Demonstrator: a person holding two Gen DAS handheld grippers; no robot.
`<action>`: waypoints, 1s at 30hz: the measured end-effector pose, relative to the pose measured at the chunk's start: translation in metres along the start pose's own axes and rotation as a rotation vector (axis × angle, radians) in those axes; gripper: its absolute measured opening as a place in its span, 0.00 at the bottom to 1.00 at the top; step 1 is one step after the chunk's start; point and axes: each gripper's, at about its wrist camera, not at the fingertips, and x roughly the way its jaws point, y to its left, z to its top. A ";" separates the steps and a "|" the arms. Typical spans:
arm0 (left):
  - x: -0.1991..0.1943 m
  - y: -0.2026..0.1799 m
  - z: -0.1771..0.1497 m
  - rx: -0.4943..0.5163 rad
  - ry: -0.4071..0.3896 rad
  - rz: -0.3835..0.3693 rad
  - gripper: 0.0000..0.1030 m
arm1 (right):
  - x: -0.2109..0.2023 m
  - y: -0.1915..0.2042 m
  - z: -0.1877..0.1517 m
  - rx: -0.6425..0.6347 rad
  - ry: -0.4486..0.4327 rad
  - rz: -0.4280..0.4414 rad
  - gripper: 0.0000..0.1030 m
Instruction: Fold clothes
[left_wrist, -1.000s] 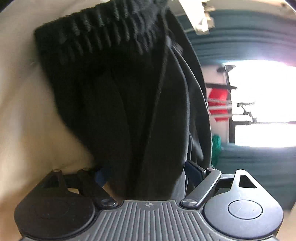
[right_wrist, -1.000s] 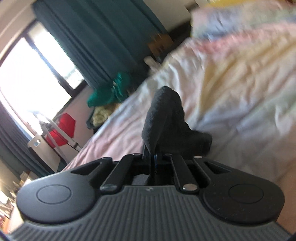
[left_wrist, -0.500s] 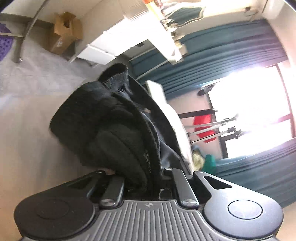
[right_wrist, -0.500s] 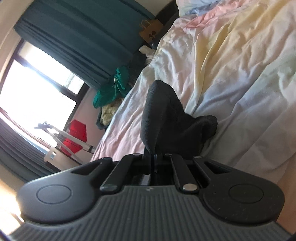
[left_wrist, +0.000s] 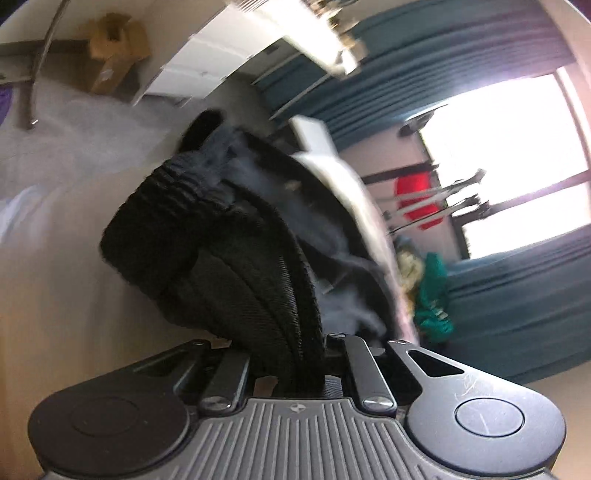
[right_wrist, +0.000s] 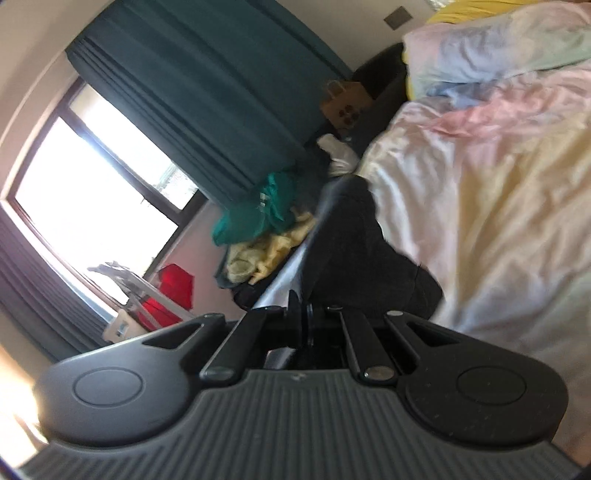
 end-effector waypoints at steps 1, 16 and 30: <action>0.002 0.010 -0.003 0.008 0.015 0.019 0.10 | -0.003 -0.015 -0.013 0.009 0.011 -0.035 0.06; 0.011 0.022 -0.019 0.194 0.037 0.146 0.42 | -0.038 -0.113 -0.078 0.281 0.096 -0.211 0.11; -0.017 -0.082 -0.095 0.747 -0.201 0.255 0.89 | -0.063 -0.022 -0.079 -0.162 0.029 -0.224 0.59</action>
